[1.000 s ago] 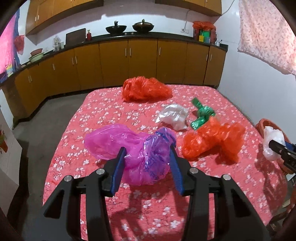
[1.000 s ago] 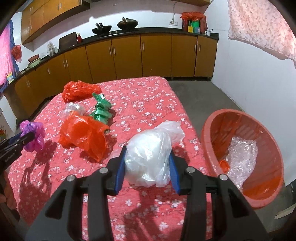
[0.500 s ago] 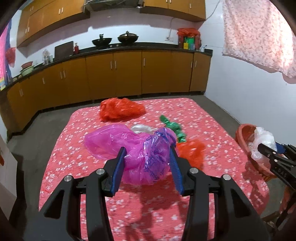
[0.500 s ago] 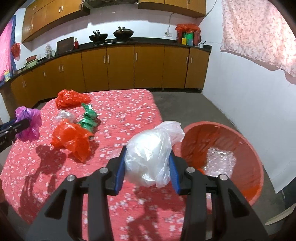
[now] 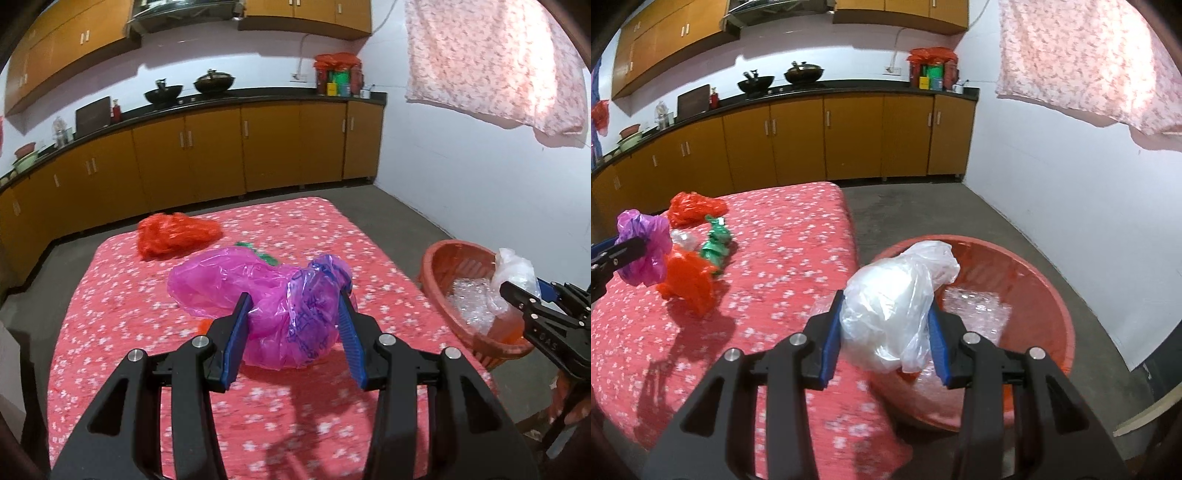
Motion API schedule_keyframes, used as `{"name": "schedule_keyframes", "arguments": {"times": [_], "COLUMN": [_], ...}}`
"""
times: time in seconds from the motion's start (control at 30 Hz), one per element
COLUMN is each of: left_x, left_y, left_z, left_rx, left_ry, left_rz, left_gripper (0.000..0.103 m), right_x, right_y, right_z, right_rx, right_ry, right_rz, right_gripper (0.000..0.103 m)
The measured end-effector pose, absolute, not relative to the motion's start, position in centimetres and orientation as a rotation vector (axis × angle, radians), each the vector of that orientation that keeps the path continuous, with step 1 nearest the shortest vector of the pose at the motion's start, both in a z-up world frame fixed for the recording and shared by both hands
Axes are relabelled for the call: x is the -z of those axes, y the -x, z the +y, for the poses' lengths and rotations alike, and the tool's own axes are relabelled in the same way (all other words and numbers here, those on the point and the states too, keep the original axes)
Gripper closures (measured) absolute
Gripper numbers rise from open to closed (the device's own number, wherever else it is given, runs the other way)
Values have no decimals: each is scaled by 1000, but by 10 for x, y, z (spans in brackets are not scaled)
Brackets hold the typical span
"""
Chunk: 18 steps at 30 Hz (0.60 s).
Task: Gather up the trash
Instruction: 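Carry the white bag and pink-purple bag over the orange basket with both tools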
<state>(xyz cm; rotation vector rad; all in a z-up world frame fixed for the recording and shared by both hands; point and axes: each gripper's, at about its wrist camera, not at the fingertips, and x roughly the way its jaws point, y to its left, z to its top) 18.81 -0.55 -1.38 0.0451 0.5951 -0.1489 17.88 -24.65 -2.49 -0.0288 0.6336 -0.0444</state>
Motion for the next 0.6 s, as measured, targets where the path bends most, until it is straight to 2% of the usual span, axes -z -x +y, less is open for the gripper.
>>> {"name": "schedule_keyframes", "arguments": {"times": [0.6], "left_x": [21], "left_y": [-198], "left_z": [-75], "left_rx": [256], "left_ry": [-65], "left_rz": [609], "left_gripper": [56], "right_x": [35], "right_y": [-179], "right_z": [-303], "right_rx": [129], "right_ry": [2], "right_rz": [648], "right_gripper": [62]}}
